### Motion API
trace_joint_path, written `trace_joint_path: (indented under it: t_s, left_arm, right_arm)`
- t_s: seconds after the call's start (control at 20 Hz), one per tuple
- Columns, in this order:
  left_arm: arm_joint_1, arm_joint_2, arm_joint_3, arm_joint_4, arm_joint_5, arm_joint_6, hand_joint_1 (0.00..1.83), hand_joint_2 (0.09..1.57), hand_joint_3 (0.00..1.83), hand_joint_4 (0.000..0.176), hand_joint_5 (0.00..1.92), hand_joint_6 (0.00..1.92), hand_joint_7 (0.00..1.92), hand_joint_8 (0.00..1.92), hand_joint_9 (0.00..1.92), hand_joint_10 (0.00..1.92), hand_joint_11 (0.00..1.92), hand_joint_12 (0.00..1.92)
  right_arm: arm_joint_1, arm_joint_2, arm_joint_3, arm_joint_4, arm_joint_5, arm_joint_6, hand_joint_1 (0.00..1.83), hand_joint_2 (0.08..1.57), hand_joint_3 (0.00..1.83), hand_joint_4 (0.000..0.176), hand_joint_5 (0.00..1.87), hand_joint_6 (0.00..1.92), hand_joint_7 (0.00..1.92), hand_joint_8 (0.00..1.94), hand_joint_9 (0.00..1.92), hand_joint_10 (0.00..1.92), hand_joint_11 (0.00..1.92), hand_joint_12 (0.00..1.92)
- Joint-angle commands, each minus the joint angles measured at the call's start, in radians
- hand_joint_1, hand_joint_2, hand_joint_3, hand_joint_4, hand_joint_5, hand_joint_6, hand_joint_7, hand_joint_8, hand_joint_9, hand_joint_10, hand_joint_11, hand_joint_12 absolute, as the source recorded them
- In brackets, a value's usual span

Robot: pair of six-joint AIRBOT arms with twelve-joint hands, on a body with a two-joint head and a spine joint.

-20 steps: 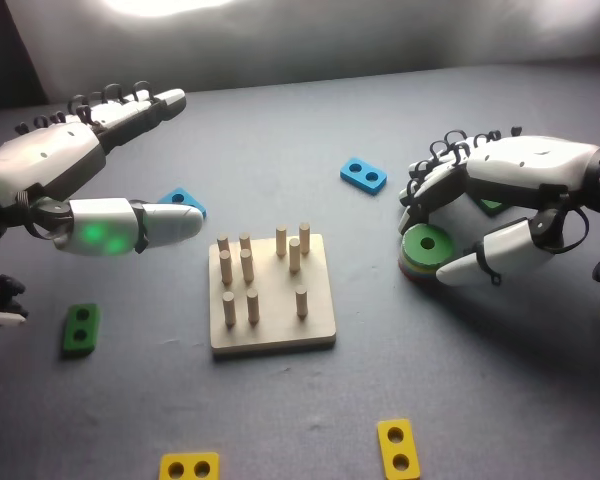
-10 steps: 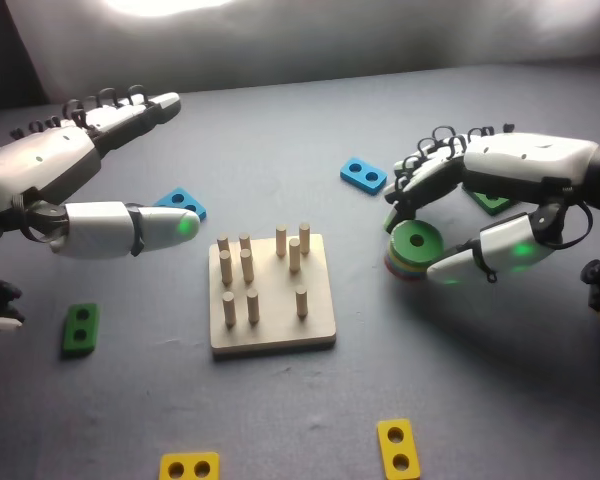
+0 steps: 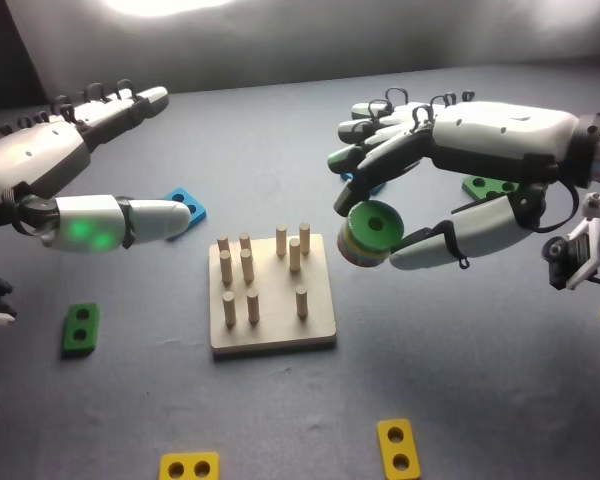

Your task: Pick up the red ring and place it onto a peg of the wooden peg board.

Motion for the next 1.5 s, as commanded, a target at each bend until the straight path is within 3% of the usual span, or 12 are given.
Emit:
trace_joint_path:
  t_s: [0.0, 0.2, 0.25, 0.35, 0.4, 0.5, 0.55, 0.65, 0.85, 1.0, 1.3, 1.45]
  left_arm:
    - [-0.012, -0.005, 0.006, -0.002, -0.111, -0.007, 0.41, 0.97, 0.0, 0.176, 0.06, 0.0, 0.0, 0.0, 0.0, 0.0, 0.0, 0.0]
    - [-0.014, -0.007, 0.01, -0.003, -0.103, -0.007, 0.42, 0.96, 0.0, 0.176, 0.06, 0.0, 0.0, 0.0, 0.0, 0.0, 0.0, 0.0]
    - [-0.014, -0.007, 0.011, -0.004, -0.102, -0.007, 0.43, 0.98, 0.0, 0.159, 0.06, 0.0, 0.0, 0.0, 0.0, 0.0, 0.0, 0.0]
    - [-0.014, -0.008, 0.011, -0.004, -0.099, -0.007, 0.44, 0.98, 0.0, 0.155, 0.06, 0.0, 0.0, 0.0, 0.0, 0.0, 0.0, 0.0]
    - [-0.014, -0.008, 0.012, -0.004, -0.098, -0.007, 0.43, 0.98, 0.0, 0.144, 0.05, 0.0, 0.0, 0.0, 0.0, 0.0, 0.0, 0.0]
    - [-0.017, -0.011, 0.013, -0.002, -0.094, -0.007, 0.41, 0.97, 0.0, 0.15, 0.06, 0.0, 0.01, 0.0, 0.0, 0.0, 0.02, 0.01]
    - [-0.018, -0.011, 0.014, -0.001, -0.092, -0.007, 0.41, 0.97, 0.0, 0.154, 0.06, 0.0, 0.0, 0.0, 0.0, 0.0, 0.01, 0.01]
    - [-0.018, -0.011, 0.014, 0.0, -0.09, -0.007, 0.43, 0.98, 0.0, 0.132, 0.06, 0.0, 0.0, 0.0, 0.0, 0.0, 0.01, 0.01]
    - [-0.024, -0.013, 0.015, 0.006, -0.087, -0.007, 0.42, 0.99, 0.01, 0.144, 0.07, 0.0, 0.01, 0.0, 0.0, 0.0, 0.03, 0.02]
    - [-0.025, -0.014, 0.016, 0.006, -0.086, -0.007, 0.41, 0.98, 0.0, 0.167, 0.07, 0.0, 0.01, 0.0, 0.0, 0.0, 0.03, 0.02]
    - [-0.031, -0.016, 0.018, 0.011, -0.083, -0.006, 0.4, 0.99, 0.0, 0.176, 0.06, 0.0, 0.03, 0.01, 0.0, 0.0, 0.02, 0.02]
    - [-0.036, -0.018, 0.019, 0.013, -0.082, -0.006, 0.41, 0.99, 0.0, 0.166, 0.06, 0.0, 0.02, 0.0, 0.0, 0.0, 0.01, 0.02]
  right_arm:
    - [0.021, -0.003, -0.002, 0.046, 0.108, 0.011, 1.06, 1.23, 0.0, 0.0, 0.78, 1.32, 0.37, 0.0, 0.11, 0.0, 0.0, 0.0]
    - [0.044, -0.026, -0.002, -0.003, 0.104, 0.031, 1.03, 1.23, 0.0, 0.0, 0.77, 1.33, 0.41, 0.02, 0.14, 0.02, 0.0, 0.0]
    - [0.052, -0.033, -0.001, -0.026, 0.1, 0.039, 1.02, 1.21, 0.0, 0.0, 0.8, 1.29, 0.44, 0.03, 0.16, 0.03, 0.0, 0.0]
    - [0.071, -0.053, 0.001, -0.085, 0.086, 0.069, 1.02, 1.21, 0.0, 0.0, 0.81, 1.28, 0.45, 0.03, 0.17, 0.04, 0.0, 0.0]
    - [0.081, -0.066, 0.005, -0.123, 0.08, 0.091, 1.06, 1.18, 0.02, 0.0, 0.84, 1.22, 0.48, 0.03, 0.23, 0.02, 0.0, 0.35]
    - [0.097, -0.086, 0.009, -0.182, 0.068, 0.118, 1.11, 1.16, 0.01, 0.0, 0.88, 1.15, 0.52, 0.03, 0.23, 0.01, 0.0, 0.41]
    - [0.101, -0.093, 0.009, -0.199, 0.065, 0.126, 1.12, 1.16, 0.0, 0.0, 0.89, 1.13, 0.54, 0.02, 0.24, 0.01, 0.0, 0.33]
    - [0.106, -0.104, 0.01, -0.222, 0.058, 0.131, 1.13, 1.13, 0.0, 0.0, 0.95, 1.04, 0.57, 0.0, 0.29, 0.01, 0.0, 0.1]
    - [0.104, -0.106, 0.012, -0.235, 0.043, 0.135, 1.15, 1.12, 0.0, 0.0, 0.96, 1.01, 0.55, 0.01, 0.27, 0.01, 0.0, 0.37]
    - [0.102, -0.114, 0.022, -0.236, 0.033, 0.136, 1.14, 1.12, 0.0, 0.0, 0.96, 1.03, 0.57, 0.0, 0.28, 0.01, 0.0, 0.01]
    - [0.1, -0.138, 0.048, -0.274, 0.022, 0.184, 1.12, 1.15, 0.0, 0.0, 0.91, 1.1, 0.53, 0.0, 0.23, 0.0, 0.0, 0.0]
    - [0.101, -0.14, 0.049, -0.285, 0.016, 0.192, 1.1, 1.15, 0.0, 0.0, 0.91, 1.1, 0.53, 0.0, 0.24, 0.0, 0.0, 0.0]
